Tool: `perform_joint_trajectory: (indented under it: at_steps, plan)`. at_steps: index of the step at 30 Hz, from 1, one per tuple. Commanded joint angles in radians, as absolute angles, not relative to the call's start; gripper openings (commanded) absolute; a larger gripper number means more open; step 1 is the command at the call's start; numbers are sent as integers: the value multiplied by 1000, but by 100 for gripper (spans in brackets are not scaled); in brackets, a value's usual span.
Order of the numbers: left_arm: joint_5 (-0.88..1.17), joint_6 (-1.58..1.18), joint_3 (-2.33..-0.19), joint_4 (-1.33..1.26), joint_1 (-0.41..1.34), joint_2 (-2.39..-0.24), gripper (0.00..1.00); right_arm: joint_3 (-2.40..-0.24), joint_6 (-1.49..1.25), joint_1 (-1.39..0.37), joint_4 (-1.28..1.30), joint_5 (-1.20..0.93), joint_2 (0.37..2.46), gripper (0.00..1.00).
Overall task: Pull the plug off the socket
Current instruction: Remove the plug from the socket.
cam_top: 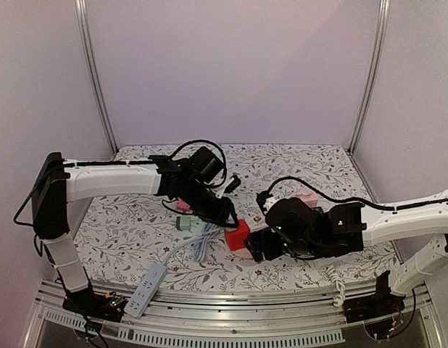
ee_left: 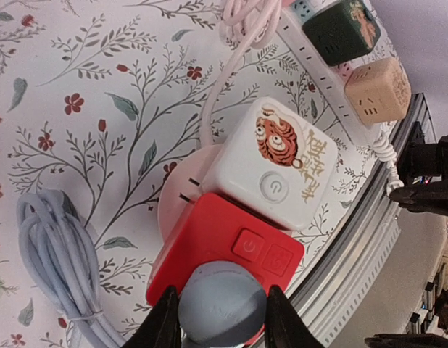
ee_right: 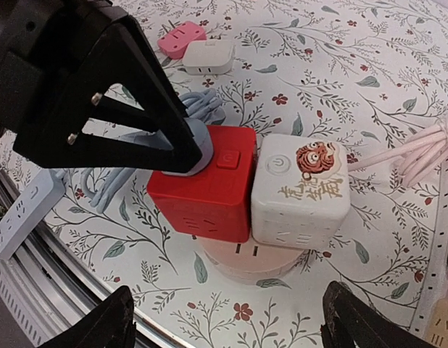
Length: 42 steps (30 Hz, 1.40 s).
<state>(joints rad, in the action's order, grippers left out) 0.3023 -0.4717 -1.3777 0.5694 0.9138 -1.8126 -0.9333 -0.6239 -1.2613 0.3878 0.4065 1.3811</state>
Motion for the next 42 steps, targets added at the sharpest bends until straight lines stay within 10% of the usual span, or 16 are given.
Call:
perform_joint_trajectory:
  at_steps: [1,9,23,42]
  plan:
    - [302,-500,-1412,502,936,-1849,10,-992,-667,-1272,386,429,1472,86]
    - [201,-440,-1411,498,1005,-1874,16,-992,-722,-1272,497,505,1511,99]
    - [234,-283,-1314,514,999,-1689,91,-977,-738,-1273,558,546,1409,99]
    - [275,-102,-1188,438,939,-1742,63,-1035,-747,-1273,623,557,1453,99]
